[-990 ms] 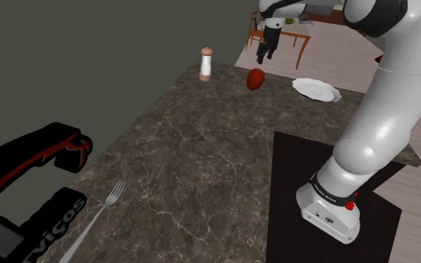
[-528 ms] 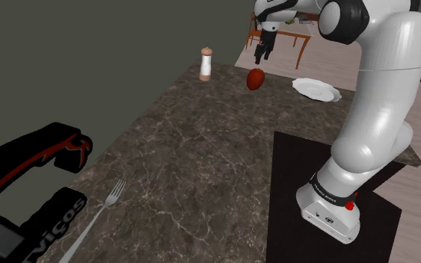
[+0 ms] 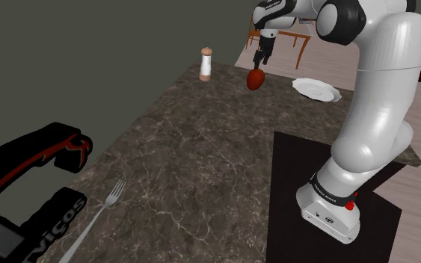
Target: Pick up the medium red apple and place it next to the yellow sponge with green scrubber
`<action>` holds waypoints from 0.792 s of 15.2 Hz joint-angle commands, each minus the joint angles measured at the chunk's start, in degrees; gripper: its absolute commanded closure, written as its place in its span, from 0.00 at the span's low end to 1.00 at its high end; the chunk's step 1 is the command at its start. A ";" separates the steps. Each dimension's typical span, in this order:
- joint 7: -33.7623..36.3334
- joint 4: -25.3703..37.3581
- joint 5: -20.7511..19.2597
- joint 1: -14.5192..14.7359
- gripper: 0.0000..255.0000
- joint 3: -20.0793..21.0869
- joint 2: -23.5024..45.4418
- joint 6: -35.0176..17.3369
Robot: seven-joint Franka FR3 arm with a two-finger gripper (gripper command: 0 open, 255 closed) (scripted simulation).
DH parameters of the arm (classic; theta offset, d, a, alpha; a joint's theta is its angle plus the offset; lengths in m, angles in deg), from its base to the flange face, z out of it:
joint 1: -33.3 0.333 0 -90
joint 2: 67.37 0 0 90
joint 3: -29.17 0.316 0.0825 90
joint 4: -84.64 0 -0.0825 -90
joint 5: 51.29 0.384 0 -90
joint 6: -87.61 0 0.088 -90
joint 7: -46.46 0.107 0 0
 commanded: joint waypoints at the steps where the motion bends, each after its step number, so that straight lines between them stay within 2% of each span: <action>1: 0.00 -0.04 0.01 0.00 0.00 0.01 0.02 -0.07; 4: 0.00 -0.04 0.01 0.00 0.00 0.01 0.02 -0.06; 5: 0.00 -0.04 0.01 0.00 1.00 0.01 0.02 -0.06; 12: 0.00 -0.04 0.01 0.00 1.00 0.01 0.02 -0.06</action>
